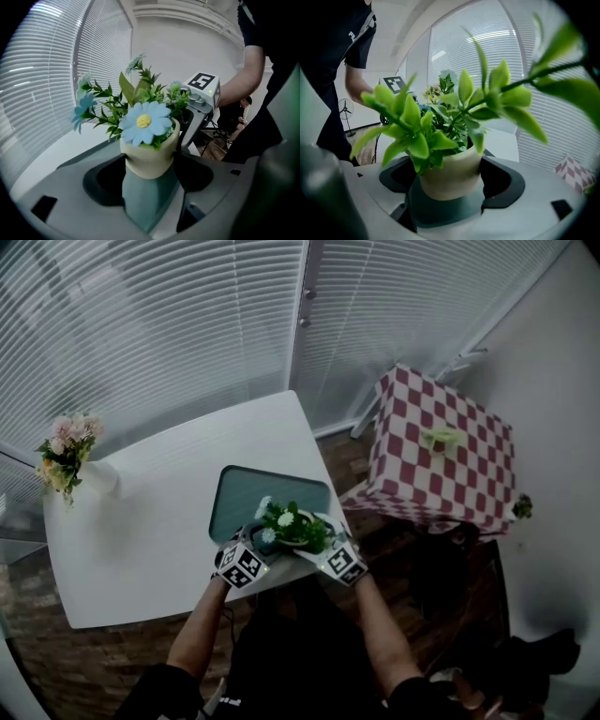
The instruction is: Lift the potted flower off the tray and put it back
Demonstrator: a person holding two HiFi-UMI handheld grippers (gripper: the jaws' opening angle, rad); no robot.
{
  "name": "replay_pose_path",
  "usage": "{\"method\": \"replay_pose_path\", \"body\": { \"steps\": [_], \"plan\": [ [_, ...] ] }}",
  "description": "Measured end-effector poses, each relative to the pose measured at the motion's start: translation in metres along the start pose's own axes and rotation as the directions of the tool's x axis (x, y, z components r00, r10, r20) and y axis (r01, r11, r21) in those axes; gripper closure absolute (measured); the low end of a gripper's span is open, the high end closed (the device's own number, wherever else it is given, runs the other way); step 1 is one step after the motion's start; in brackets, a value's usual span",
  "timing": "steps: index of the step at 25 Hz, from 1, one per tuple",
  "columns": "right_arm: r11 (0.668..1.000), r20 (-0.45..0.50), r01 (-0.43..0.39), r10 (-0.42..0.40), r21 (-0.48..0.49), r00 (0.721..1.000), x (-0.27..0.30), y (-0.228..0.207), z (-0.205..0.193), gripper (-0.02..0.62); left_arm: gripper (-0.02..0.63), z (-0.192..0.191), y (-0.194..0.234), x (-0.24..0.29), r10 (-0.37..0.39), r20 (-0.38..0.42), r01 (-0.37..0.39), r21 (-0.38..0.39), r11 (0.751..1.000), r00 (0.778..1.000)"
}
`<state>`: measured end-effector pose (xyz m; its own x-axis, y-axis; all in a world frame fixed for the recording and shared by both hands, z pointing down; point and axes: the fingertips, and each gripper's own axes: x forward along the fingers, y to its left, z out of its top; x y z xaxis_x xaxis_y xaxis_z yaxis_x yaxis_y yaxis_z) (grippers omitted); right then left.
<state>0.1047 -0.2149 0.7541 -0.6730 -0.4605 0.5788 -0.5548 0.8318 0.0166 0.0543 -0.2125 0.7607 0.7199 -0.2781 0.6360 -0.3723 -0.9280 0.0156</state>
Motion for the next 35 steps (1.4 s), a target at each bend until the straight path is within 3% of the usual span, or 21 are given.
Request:
{"method": "replay_pose_path", "body": {
  "steps": [17, 35],
  "plan": [
    [0.999, -0.054, -0.04, 0.041, 0.019, 0.998, 0.025, -0.021, -0.022, 0.193, 0.304, -0.014, 0.019, 0.025, 0.01, -0.044, -0.012, -0.032, 0.999, 0.999],
    [0.997, -0.035, -0.05, 0.052, 0.054, 0.998, 0.027, -0.025, -0.026, 0.193, 0.304, -0.016, 0.019, 0.032, 0.013, -0.017, -0.014, -0.065, 0.998, 1.0]
  ]
}}
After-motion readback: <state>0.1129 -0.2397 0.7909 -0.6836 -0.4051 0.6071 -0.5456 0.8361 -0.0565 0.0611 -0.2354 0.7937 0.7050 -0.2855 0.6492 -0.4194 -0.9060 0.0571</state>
